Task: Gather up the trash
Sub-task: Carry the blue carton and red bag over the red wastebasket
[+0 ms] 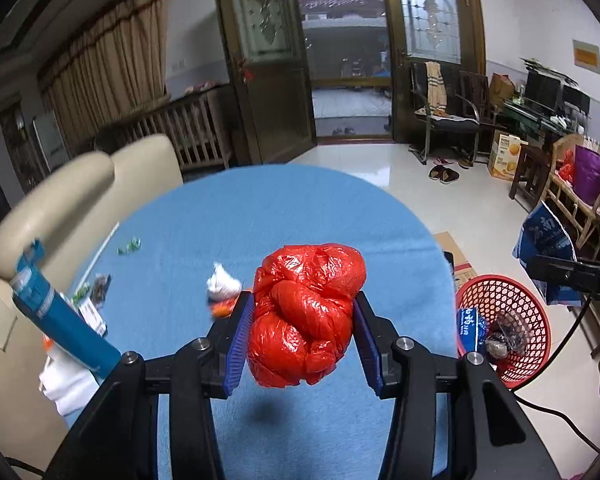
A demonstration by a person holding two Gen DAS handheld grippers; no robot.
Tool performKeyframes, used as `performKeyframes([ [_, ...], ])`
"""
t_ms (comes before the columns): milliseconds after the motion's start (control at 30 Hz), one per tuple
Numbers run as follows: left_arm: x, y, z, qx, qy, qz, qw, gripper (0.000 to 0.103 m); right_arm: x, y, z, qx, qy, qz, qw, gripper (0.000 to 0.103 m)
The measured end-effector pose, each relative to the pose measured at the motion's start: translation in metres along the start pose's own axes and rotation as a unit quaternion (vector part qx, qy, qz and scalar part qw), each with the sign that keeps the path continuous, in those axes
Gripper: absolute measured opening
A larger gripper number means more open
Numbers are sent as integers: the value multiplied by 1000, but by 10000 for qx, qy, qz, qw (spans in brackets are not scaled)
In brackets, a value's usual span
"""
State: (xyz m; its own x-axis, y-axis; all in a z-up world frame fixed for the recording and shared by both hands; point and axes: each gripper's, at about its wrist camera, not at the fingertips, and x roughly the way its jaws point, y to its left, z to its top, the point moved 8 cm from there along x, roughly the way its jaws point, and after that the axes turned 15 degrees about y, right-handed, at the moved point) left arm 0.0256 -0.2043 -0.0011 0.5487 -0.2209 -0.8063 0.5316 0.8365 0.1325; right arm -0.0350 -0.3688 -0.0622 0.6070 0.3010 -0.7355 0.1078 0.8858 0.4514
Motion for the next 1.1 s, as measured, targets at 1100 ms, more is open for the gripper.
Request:
performKeyframes([
  [1100, -12, -98, 25, 865, -43, 65, 9962, 50, -68, -72, -2, 754, -687, 45, 9948, 67],
])
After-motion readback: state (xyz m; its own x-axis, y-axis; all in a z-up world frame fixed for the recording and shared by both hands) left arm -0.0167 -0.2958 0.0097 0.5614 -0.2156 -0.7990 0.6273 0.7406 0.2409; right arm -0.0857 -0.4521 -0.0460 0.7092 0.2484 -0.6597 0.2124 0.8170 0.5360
